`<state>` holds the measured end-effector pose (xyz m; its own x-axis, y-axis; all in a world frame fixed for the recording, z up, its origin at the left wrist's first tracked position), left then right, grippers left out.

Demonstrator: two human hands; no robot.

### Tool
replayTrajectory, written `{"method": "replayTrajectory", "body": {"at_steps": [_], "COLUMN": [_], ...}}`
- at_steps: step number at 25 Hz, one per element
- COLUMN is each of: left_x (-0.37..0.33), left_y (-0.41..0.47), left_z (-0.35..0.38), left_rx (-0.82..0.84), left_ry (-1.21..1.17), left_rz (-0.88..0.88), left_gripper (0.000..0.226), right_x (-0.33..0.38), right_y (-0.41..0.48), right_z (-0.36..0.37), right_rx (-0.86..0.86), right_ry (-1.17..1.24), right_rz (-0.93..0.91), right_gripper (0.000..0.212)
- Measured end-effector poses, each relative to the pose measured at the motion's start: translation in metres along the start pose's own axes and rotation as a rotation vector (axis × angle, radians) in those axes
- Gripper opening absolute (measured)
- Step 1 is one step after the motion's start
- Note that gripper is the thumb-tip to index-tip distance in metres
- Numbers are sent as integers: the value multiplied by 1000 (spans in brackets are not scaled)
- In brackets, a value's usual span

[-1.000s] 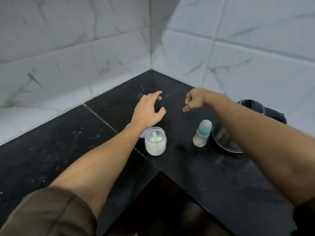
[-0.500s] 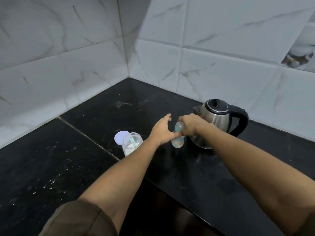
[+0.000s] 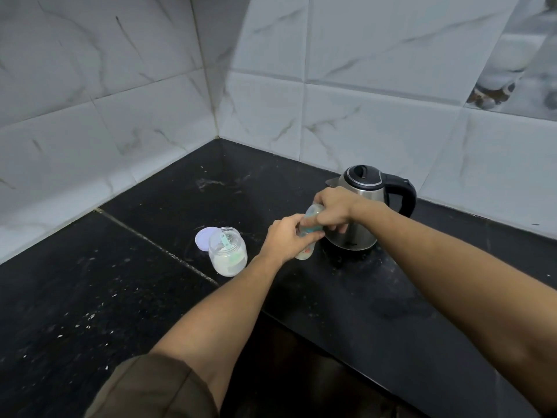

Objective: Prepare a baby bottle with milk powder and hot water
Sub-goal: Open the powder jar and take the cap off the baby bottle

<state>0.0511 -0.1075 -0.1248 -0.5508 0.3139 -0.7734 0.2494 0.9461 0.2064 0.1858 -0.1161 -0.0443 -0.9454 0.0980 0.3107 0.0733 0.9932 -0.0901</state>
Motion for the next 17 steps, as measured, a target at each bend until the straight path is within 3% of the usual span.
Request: {"method": "replayTrajectory", "body": {"at_steps": [5,8,11,17], "left_x": [-5,11,17,12], "left_y": [-12,-20,-23,-18], "left_z": [-2,-5,-10,-13], "left_rx": [10,9,-66,-150], "left_ry": [42,87,-13,44], "left_rz": [10,-35,-124,-125], "left_gripper": [44,55,62,55], "right_x": [6,11,-8,-52], "right_y": [-12,-16,-23,-52], "right_z": [-6,-38,-39,35], "right_rx": [22,-93,-52,142], "right_ry": [-42,-10,60,-195], "right_rz": [-157,-225,-80,72], "right_gripper": [28,39,38,42]}}
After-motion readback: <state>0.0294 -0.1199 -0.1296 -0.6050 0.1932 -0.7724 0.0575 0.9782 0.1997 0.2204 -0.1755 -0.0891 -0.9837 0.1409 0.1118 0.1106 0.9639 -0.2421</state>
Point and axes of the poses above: each hand's wrist, its own y-axis towards the middle knuckle, its own z-axis out of the palm, x = y × z, the point moved 6 cm from there along y, towards the middle knuckle, and after that the axes turned 13 degrees about -x, right-handed, at the moved point
